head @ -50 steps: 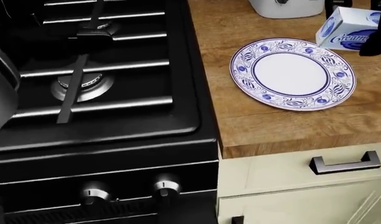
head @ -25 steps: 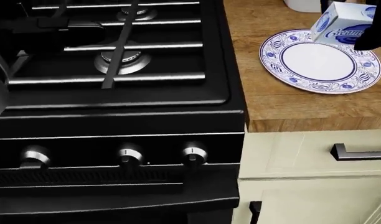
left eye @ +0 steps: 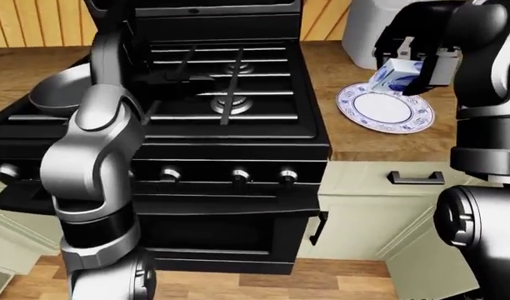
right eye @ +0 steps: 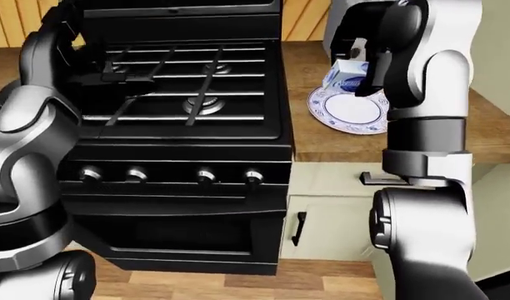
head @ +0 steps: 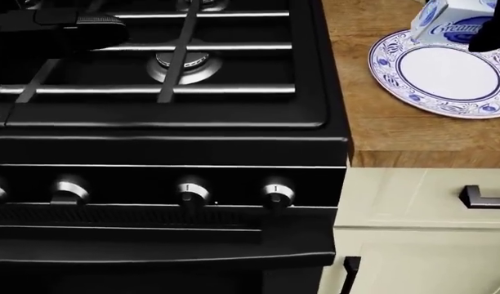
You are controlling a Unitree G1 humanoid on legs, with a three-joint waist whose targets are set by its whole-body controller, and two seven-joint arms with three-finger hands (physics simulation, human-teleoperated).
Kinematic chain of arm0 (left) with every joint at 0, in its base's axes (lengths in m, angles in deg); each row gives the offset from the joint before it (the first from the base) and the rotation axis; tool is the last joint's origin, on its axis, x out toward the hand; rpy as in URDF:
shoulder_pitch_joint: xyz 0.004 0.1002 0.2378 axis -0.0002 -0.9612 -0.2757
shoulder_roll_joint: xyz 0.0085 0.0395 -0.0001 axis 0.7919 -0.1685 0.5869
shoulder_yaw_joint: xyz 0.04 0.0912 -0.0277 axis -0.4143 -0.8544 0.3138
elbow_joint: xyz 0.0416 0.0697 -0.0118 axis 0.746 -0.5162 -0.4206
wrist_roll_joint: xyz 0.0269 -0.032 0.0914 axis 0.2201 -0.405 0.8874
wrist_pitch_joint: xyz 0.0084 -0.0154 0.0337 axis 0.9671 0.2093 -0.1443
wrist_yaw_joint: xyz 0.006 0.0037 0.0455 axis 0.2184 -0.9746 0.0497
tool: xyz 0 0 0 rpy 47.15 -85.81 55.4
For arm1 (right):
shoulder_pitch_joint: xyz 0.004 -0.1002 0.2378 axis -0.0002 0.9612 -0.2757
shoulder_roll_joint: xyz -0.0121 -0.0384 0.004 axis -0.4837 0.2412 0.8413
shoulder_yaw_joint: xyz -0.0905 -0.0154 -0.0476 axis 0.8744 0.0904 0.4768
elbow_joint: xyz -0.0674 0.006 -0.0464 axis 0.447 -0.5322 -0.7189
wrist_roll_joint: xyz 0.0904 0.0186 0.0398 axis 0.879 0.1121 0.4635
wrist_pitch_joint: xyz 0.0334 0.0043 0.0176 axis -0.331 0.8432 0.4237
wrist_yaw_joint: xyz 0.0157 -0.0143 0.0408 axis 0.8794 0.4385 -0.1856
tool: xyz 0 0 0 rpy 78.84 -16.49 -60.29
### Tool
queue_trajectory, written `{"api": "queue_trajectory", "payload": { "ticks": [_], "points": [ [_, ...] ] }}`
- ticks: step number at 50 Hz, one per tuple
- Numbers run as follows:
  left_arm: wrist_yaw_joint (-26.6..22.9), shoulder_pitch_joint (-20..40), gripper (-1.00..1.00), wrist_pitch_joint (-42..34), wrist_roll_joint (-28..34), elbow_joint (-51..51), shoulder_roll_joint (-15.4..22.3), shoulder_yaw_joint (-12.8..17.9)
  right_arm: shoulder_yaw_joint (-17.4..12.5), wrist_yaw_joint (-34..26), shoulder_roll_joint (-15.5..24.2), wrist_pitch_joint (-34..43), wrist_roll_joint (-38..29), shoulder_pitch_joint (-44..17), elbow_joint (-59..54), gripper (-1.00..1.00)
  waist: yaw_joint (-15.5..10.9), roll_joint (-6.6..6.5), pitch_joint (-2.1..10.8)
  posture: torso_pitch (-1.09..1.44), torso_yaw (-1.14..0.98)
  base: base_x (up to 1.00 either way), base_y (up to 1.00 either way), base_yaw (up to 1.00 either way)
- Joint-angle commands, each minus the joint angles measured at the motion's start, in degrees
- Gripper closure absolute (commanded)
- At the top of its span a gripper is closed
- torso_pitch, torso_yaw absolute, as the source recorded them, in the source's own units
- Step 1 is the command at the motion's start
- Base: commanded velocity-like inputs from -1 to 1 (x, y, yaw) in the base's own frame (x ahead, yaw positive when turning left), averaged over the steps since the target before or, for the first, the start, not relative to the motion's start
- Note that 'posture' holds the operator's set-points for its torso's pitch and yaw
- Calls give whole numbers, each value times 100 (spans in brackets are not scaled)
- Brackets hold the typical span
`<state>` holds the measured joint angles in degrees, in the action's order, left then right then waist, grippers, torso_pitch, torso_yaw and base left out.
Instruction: Pick the cream cheese stick from the plate and place it in the pan.
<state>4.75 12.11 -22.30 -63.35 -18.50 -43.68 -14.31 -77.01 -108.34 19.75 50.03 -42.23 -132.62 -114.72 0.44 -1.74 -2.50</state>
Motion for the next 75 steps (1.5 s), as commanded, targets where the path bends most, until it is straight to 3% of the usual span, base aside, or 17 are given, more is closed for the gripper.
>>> {"api": "queue_trajectory", "payload": {
  "ticks": [1,7,12,24,27,31,38,41,42,43,50,54,55,58,63,67,75],
  "points": [
    [11,220,-100,195,13,200,119,100,-82,119,90,-16,-2,-345,268,100,-28,109,209,0,0,0,16,0],
    [40,239,-100,169,-1,239,130,96,-88,120,76,-25,3,-361,274,100,-24,93,157,0,0,0,26,0],
    [47,246,-100,181,1,231,130,85,-90,132,97,-46,7,-375,248,100,47,-378,197,0,0,0,29,0],
    [44,236,-100,152,3,261,131,82,-103,113,89,11,14,-276,333,100,38,174,176,0,0,0,29,0],
    [31,231,-100,168,3,263,132,77,-102,116,87,18,14,-278,334,100,2,465,173,0,0,0,29,0],
    [30,242,-100,140,1,282,131,80,-98,150,67,20,15,-249,328,100,-15,454,217,0,0,0,30,0],
    [40,250,-100,101,-3,307,129,84,-101,127,84,16,20,-263,327,100,-24,87,98,0,0,0,29,0],
    [42,264,-100,93,-6,298,131,88,-98,139,104,3,16,-306,277,100,16,-509,237,0,0,0,29,0],
    [45,268,-100,84,-8,301,132,88,-95,133,107,1,14,-319,267,100,8,-206,176,0,0,0,30,0],
    [46,263,-100,89,-8,301,128,86,-93,142,109,-4,13,-329,250,100,10,-283,150,0,0,0,30,0],
    [28,227,-100,144,12,268,114,68,-92,158,107,-18,5,-340,246,100,25,122,120,0,0,0,29,0],
    [27,228,-100,148,24,261,109,60,-104,167,114,-15,15,-311,265,100,5,597,187,0,0,0,29,0],
    [23,224,-100,155,29,259,107,58,-105,161,113,-13,18,-303,271,100,34,379,152,0,0,0,30,0],
    [24,234,-100,129,24,281,111,72,-105,164,108,-7,22,-284,285,100,3,476,235,0,0,0,29,0],
    [22,238,-100,119,22,287,114,76,-102,164,111,-3,25,-296,282,100,-27,205,110,0,0,0,29,0],
    [23,248,-100,97,15,300,123,82,-102,156,104,12,24,-304,287,100,29,-444,215,0,0,0,29,0],
    [20,245,-100,109,19,291,120,76,-98,155,114,0,17,-314,275,100,32,41,137,0,0,0,29,0]
  ]
}}
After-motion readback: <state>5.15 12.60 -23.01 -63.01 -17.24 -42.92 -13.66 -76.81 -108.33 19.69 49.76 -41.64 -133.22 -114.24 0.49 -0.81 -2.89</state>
